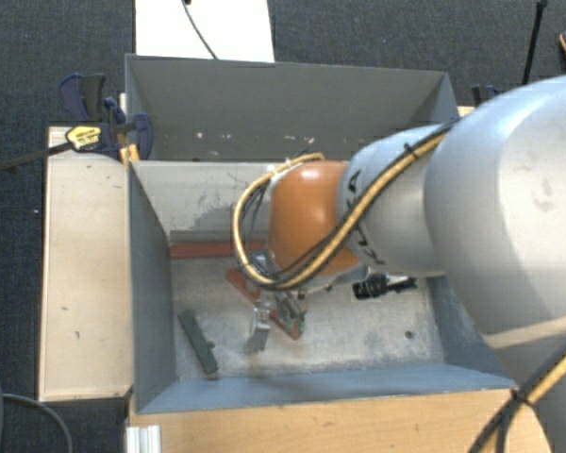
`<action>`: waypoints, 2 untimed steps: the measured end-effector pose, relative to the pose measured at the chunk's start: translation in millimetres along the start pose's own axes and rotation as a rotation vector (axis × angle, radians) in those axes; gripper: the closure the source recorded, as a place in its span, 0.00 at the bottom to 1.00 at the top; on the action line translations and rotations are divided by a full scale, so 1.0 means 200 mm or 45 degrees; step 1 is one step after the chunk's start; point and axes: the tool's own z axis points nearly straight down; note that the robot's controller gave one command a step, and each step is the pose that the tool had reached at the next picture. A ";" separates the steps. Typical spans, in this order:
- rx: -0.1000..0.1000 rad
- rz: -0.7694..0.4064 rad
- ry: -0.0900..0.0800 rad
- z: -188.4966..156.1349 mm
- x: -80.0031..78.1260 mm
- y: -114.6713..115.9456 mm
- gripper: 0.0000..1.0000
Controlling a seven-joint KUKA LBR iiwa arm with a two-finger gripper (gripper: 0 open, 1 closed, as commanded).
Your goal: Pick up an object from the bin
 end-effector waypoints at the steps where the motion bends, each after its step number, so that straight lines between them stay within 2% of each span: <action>1: -0.007 0.006 -0.013 -0.03 -0.01 0.01 1.00; 2: -0.005 0.010 -0.007 -0.02 -0.01 0.01 0.00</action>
Offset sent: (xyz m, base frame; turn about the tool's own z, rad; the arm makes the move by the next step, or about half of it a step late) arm 0.0000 0.0000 0.0000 0.0000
